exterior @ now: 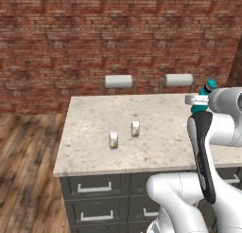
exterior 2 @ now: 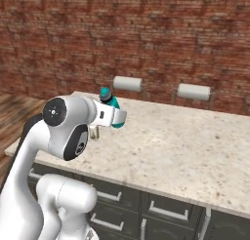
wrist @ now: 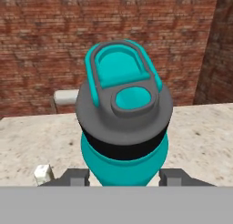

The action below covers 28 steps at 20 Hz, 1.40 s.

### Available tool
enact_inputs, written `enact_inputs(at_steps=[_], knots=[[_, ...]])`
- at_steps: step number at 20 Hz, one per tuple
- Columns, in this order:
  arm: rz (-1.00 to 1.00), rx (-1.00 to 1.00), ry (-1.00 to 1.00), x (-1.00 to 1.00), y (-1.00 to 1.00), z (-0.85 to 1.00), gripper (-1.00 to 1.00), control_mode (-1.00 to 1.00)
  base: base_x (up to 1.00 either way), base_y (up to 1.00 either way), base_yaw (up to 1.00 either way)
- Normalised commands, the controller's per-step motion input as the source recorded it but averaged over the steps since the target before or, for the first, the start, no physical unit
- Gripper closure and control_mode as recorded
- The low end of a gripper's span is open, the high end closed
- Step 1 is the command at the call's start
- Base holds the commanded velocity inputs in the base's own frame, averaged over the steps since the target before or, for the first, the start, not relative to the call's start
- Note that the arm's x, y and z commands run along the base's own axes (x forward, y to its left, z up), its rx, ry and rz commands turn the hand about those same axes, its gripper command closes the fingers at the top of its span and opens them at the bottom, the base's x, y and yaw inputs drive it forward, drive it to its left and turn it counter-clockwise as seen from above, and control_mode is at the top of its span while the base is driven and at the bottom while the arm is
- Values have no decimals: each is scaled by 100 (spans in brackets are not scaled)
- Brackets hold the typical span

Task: Move the drinks to the dining counter.

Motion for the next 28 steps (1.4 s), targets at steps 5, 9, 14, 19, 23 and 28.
enact_inputs(at_steps=[5, 9, 14, 19, 23, 28], knots=[[0, 0, 0, 0, 0, 0, 100, 100, 0, 69, 2], [0, 0, 0, 0, 0, 0, 100, 100, 0, 56, 0], [0, 0, 0, 0, 0, 0, 100, 100, 0, 2, 0], [0, 0, 0, 0, 0, 0, 100, 100, 22, -10, 0], [0, 0, 0, 0, 0, 0, 100, 100, 41, -19, 0], [0, 0, 0, 0, 0, 0, 100, 100, 9, 0, 0]])
